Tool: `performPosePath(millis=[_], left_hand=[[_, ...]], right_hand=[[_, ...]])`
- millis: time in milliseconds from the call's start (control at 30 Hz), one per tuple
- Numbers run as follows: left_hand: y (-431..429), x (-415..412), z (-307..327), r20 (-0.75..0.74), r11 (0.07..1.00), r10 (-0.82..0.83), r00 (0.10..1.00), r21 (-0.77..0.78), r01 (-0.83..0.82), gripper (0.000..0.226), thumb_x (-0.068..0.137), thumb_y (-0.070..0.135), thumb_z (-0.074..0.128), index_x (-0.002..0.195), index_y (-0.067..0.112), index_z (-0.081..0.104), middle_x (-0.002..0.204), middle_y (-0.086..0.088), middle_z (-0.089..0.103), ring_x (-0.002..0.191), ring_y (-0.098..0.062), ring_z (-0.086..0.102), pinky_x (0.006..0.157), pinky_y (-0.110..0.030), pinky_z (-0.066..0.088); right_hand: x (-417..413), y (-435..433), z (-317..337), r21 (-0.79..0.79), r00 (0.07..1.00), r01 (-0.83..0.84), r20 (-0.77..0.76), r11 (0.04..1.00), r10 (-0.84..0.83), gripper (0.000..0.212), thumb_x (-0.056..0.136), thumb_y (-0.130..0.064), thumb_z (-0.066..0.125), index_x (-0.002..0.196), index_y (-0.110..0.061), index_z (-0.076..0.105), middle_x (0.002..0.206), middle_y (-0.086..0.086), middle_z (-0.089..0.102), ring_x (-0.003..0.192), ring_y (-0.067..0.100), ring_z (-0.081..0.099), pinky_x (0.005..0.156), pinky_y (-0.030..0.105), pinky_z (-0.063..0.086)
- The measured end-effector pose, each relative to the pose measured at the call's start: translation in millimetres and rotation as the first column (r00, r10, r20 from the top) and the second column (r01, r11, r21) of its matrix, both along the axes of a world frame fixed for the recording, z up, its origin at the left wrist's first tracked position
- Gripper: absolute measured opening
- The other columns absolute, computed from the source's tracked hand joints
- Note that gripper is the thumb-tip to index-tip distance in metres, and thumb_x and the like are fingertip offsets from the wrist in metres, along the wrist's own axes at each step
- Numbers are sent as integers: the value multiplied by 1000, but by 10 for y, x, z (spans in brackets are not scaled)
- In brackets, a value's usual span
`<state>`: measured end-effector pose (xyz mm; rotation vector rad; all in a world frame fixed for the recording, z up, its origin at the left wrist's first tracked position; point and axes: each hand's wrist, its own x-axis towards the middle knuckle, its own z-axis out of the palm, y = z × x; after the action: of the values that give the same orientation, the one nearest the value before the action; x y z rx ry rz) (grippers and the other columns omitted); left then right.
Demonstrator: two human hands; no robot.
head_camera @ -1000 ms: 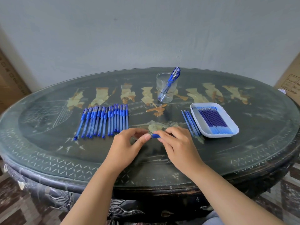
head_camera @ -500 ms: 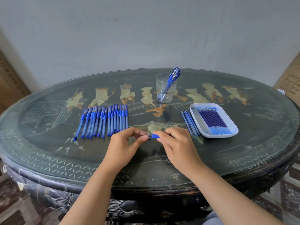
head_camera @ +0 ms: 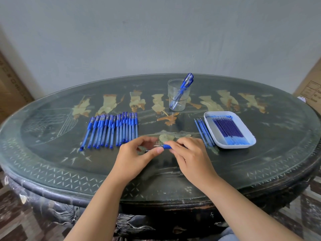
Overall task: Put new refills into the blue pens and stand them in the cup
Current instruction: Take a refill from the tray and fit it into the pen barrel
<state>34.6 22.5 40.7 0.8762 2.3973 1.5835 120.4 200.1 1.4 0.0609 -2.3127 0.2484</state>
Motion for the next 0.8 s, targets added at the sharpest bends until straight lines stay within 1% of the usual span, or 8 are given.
performPosePath(millis=[67,133,267,367,533,600,733,800], left_hand=[[-2,-8,-11,-24,1000,-21,999,0,21,28,78,28,79,103,34,68,92,22,72,88,5,63,77,-9,42],[4,-24,-30,-40,1000,-24,999,8,24,21,81,20,77,98,28,68,92,22,71,88,1,65,77,-14,45],[5,-29,-23,-13,1000,3,1000,17,-3,6,84,28,73,88,24,71,84,16,72,80,0,65,77,-16,48],[-16,-36,-8,24,999,12,1000,45,-13,1,87,24,71,87,23,70,82,14,72,77,-2,64,76,-18,49],[-92,-95,6,118,988,51,992,141,-68,8,87,13,71,86,21,72,81,6,72,73,-5,62,74,-19,46],[-129,-117,11,64,993,56,996,98,-62,11,85,10,73,84,22,73,81,8,72,75,-4,63,77,-18,47],[-178,-113,-10,-227,993,-3,974,-118,-25,20,77,2,75,80,23,74,78,13,70,85,-1,64,77,-4,41],[-182,-118,-31,-279,981,-69,958,-195,14,22,76,2,75,81,23,74,81,13,68,87,-1,62,76,-5,43]], right_hand=[[-2,-4,1,-2,1000,1,-5,1000,-1,19,91,-14,64,107,-21,73,79,-2,56,70,18,54,67,42,46],[-8,1,1,-7,1000,-2,-7,1000,2,19,91,-14,65,107,-21,73,79,-2,56,70,18,54,68,42,46],[-6,3,0,-1,1000,-4,-4,1000,4,19,92,-15,64,108,-21,73,79,-1,56,70,18,55,68,43,46],[-1,2,5,-6,1000,0,-5,1000,0,19,92,-16,63,108,-21,73,79,-2,56,71,17,55,69,42,46],[-4,8,-2,-27,1000,26,-10,999,-26,23,88,-10,67,107,-21,74,79,-3,57,69,17,55,68,43,47],[-2,11,-1,-28,999,31,-12,999,-31,23,88,-10,67,107,-20,74,79,-3,57,68,18,55,67,43,47],[-3,6,4,-37,999,29,-30,999,-30,23,88,-10,67,107,-21,74,78,-3,57,66,18,53,67,42,47],[-1,0,6,-40,999,28,-32,999,-30,24,87,-10,67,107,-21,74,78,-3,57,67,17,53,67,42,47]])
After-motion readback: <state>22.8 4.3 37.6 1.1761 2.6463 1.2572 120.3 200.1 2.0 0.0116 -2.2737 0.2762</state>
